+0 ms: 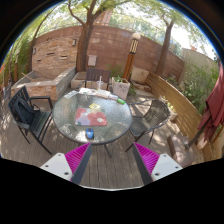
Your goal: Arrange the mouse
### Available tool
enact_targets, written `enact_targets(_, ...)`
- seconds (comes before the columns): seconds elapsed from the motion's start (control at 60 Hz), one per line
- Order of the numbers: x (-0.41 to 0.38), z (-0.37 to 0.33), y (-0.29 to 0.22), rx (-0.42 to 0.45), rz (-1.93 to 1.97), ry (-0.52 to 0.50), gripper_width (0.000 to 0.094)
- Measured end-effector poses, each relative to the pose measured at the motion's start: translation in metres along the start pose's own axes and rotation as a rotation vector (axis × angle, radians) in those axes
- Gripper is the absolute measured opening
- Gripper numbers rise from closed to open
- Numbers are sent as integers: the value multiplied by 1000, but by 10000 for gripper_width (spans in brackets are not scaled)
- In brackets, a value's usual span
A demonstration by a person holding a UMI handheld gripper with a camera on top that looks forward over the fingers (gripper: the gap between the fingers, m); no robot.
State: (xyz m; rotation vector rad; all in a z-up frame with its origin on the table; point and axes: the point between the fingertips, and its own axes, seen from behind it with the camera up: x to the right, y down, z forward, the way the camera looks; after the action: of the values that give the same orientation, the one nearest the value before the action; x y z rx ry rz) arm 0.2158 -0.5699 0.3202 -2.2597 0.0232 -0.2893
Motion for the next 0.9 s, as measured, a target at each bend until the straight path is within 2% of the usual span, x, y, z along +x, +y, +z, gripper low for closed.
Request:
enact_targets(0.183, -12, 6, 6, -11, 25, 0, 847)
enact_targets(0.417, -55, 46, 50, -68, 41, -45, 846)
enact_targets(0.617, -98, 146, 72, -60, 43, -111, 850)
enact_targets(0.9, -158, 333, 57, -18, 33, -192, 838)
